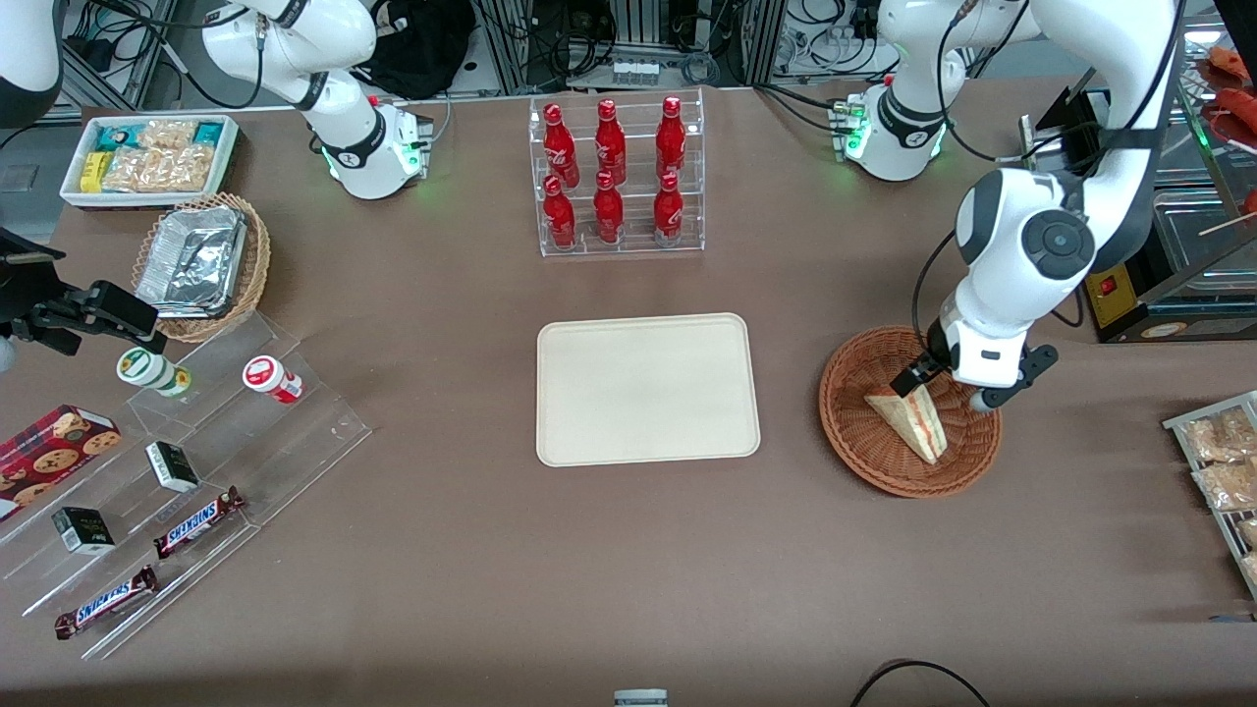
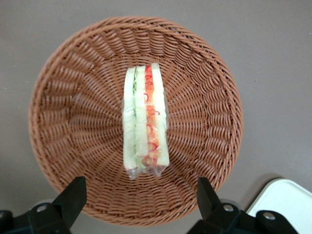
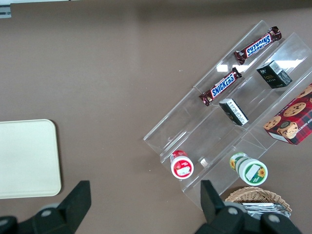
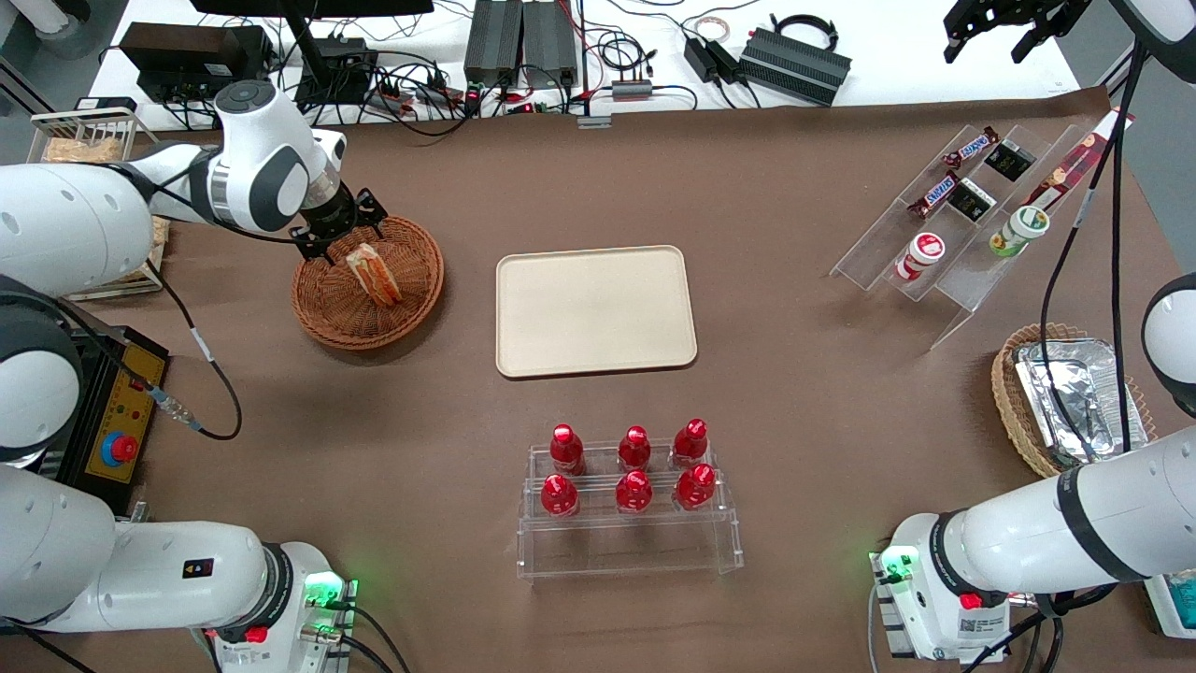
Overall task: Place sandwich from basket to tray
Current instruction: 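Close the left gripper on the wrapped sandwich and lift it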
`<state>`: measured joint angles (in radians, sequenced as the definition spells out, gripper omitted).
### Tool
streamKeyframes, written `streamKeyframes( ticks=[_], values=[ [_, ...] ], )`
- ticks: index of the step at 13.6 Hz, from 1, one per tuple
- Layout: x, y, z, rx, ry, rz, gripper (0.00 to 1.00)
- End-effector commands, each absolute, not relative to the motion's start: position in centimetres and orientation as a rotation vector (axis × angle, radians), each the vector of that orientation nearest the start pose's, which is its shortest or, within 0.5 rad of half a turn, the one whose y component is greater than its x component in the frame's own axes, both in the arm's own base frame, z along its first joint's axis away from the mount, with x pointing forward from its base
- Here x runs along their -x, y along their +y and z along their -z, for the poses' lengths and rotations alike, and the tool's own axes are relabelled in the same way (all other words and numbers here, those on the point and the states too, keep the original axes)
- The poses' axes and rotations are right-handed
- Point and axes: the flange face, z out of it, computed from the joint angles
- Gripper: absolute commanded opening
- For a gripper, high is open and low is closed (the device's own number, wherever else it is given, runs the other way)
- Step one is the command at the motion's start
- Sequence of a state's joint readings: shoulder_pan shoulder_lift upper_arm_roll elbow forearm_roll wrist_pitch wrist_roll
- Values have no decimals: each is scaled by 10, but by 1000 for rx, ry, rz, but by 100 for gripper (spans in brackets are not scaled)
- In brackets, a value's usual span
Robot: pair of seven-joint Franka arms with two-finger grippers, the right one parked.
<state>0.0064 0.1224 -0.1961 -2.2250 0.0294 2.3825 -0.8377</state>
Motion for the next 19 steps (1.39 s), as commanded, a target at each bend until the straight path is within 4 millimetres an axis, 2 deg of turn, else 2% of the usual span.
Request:
streamKeyframes(
  ticks=[1, 5, 8, 10, 11, 12, 13, 14, 15, 16, 19],
  values=[
    [-540, -106, -306, 3004, -1025, 52, 100],
    [-547, -106, -285, 3013, -1016, 41, 100],
    [-555, -104, -281, 3017, -1019, 40, 100],
    [-558, -104, -268, 3011, -996, 20, 97],
    [-560, -104, -263, 3006, -970, 22, 90],
    [-564, -103, -263, 3007, -970, 27, 80],
    [-566, -103, -261, 3006, -970, 22, 61],
    [-568, -102, -261, 3006, -976, 26, 35],
    [-570, -100, -261, 3005, -984, 28, 16],
    [-570, -100, -262, 3004, -986, 31, 12],
    [-571, -95, -275, 3002, -989, 50, 11]
  ],
)
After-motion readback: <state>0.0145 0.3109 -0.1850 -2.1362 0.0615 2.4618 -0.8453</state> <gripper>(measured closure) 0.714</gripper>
